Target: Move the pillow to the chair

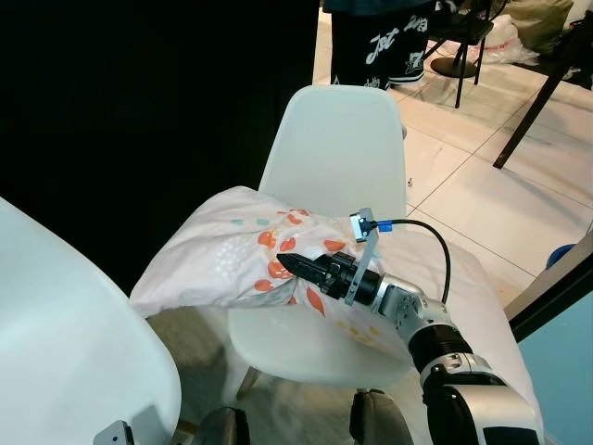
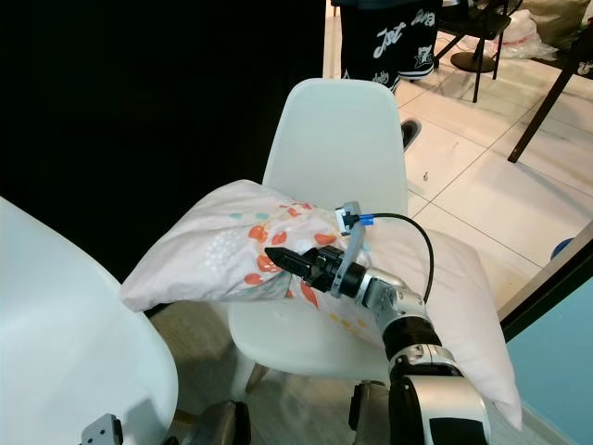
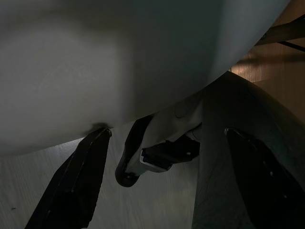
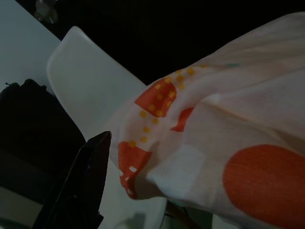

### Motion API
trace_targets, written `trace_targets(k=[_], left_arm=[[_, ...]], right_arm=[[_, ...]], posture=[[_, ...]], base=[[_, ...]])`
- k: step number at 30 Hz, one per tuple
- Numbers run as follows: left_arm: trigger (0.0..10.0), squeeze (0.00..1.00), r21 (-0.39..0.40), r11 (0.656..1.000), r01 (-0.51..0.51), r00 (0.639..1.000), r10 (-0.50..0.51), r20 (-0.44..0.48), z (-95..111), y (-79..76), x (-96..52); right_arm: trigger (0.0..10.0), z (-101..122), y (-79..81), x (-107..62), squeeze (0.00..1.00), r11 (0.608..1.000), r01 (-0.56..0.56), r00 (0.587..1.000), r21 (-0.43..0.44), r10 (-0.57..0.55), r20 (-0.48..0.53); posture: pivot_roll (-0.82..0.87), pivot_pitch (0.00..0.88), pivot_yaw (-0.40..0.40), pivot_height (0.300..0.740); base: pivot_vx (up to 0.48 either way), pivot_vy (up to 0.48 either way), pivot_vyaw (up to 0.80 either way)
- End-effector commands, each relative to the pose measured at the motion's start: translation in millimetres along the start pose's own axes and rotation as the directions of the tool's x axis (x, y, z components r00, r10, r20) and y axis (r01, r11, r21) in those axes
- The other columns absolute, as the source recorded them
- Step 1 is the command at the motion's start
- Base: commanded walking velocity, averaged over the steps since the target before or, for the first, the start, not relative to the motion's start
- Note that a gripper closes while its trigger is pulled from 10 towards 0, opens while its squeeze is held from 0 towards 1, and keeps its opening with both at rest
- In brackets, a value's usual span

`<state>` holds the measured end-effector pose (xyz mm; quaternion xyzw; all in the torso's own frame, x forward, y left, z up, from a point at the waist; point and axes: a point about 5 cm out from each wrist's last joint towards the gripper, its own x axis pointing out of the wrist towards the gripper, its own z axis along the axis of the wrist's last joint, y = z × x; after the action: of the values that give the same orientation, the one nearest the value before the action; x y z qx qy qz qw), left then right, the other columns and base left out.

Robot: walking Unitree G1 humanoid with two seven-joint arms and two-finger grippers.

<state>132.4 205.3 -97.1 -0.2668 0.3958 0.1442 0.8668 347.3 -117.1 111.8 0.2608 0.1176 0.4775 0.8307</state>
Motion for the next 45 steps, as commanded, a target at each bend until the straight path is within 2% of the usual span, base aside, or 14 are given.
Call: trace_targets(k=[1, 4, 5, 6, 12, 15, 18, 28, 32, 35, 37, 40, 41, 45], left_arm=[[10.0, 0.0, 0.016, 0.999, 0.028, 0.996, -0.027, -0.081, -18.0, -6.1, -2.0], [10.0, 0.0, 0.017, 0.999, 0.028, 0.996, -0.027, -0.082, -17.5, -5.3, -2.1], [10.0, 0.0, 0.017, 0.999, 0.028, 0.996, -0.027, -0.082, -17.4, -5.2, -2.1], [10.0, 0.0, 0.017, 0.999, 0.03, 0.996, -0.029, -0.082, -17.3, -5.0, -2.2], [10.0, 0.0, 0.017, 0.999, 0.037, 0.996, -0.035, -0.081, -17.4, -5.7, -2.1], [10.0, 0.0, 0.019, 0.999, 0.039, 0.996, -0.038, -0.081, -17.4, -6.7, -1.8], [10.0, 0.0, 0.021, 0.999, 0.045, 0.996, -0.043, -0.08, -17.3, -10.3, -0.6], [10.0, 0.0, 0.022, 0.999, 0.047, 0.996, -0.045, -0.08, -18.1, -13.2, 0.1], [10.0, 0.0, 0.024, 0.999, 0.043, 0.996, -0.041, -0.084, -19.0, -10.7, -1.0], [10.0, 0.0, 0.027, 0.999, 0.041, 0.995, -0.038, -0.088, -19.9, -8.5, -1.9], [10.0, 0.0, 0.028, 0.999, 0.041, 0.995, -0.038, -0.089, -20.1, -8.4, -2.0], [10.0, 0.0, 0.028, 0.999, 0.042, 0.995, -0.039, -0.09, -20.3, -8.3, -2.1], [10.0, 0.0, 0.032, 0.999, 0.044, 0.995, -0.041, -0.093, -21.0, -9.5, -1.9], [10.0, 0.0, 0.037, 0.998, 0.049, 0.994, -0.046, -0.1, -23.3, -13.0, -1.5]], right_arm=[[10.0, 15.5, 2.6, 1.0, 1.0, 0.999, -0.034, 0.997, -0.017, 0.036, 0.071], [10.0, 30.0, 12.8, -1.0, 1.0, 0.981, -0.193, 0.97, -0.008, 0.192, 0.151], [10.0, 34.2, 17.2, -2.6, 0.86, 0.967, -0.252, 0.953, -0.016, 0.251, 0.171], [10.0, 40.2, 23.5, -3.9, 0.0, 0.946, -0.322, 0.927, -0.036, 0.323, 0.192], [10.0, 63.0, 28.6, -1.4, 0.0, 0.932, -0.362, 0.872, -0.019, 0.345, 0.347], [10.0, 72.9, 23.9, 5.3, 0.0, 0.963, -0.268, 0.878, 0.0, 0.245, 0.41], [10.0, 85.4, 8.7, 14.1, 0.0, 0.99, -0.04, 0.872, 0.139, -0.033, 0.489], [10.0, 78.3, -8.9, 14.7, 0.0, 0.94, 0.305, 0.864, 0.15, -0.34, 0.371], [10.0, 87.7, 1.2, 14.8, 0.0, 0.985, 0.101, 0.895, 0.138, -0.151, 0.42], [10.0, 84.6, 24.7, 7.2, 0.0, 0.97, -0.224, 0.916, -0.095, 0.243, 0.321], [10.0, 84.9, 26.9, 5.5, 0.0, 0.963, -0.245, 0.914, -0.117, 0.269, 0.304], [10.0, 93.2, 14.0, 9.7, 0.0, 0.998, -0.044, 0.932, -0.048, 0.058, 0.357], [10.0, 84.3, -1.7, 16.1, 0.0, 0.962, 0.258, 0.933, -0.088, -0.225, 0.28], [10.0, 65.6, -16.6, 14.3, 0.0, 0.831, 0.511, 0.857, -0.222, -0.473, 0.202]], posture=[[-0.01, 0.113, -0.043, 0.61], [-0.01, 0.113, -0.043, 0.61], [-0.01, 0.113, -0.043, 0.61], [-0.01, 0.111, -0.044, 0.61], [-0.01, 0.111, -0.043, 0.61], [-0.02, 0.111, -0.043, 0.61], [-0.02, 0.11, -0.043, 0.61], [0.0, 0.106, -0.049, 0.61], [0.0, 0.104, -0.051, 0.61], [-0.01, 0.101, -0.049, 0.61], [-0.01, 0.1, -0.049, 0.61], [-0.01, 0.099, -0.045, 0.61], [-0.02, 0.1, -0.04, 0.61], [-0.02, 0.103, -0.038, 0.61]], base=[[0.0, 0.0, 0.0], [0.0, 0.0, 0.0], [0.0, 0.0, 0.0], [0.0, 0.0, 0.0], [0.0, 0.0, 0.0], [0.0, 0.0, 0.0], [0.0, 0.0, 0.0], [0.0, 0.0, 0.0], [0.0, 0.0, 0.0], [0.0, 0.0, 0.0], [0.0, 0.0, 0.0], [0.0, 0.0, 0.0], [0.0, 0.0, 0.0], [0.0, 0.0, 0.0]])
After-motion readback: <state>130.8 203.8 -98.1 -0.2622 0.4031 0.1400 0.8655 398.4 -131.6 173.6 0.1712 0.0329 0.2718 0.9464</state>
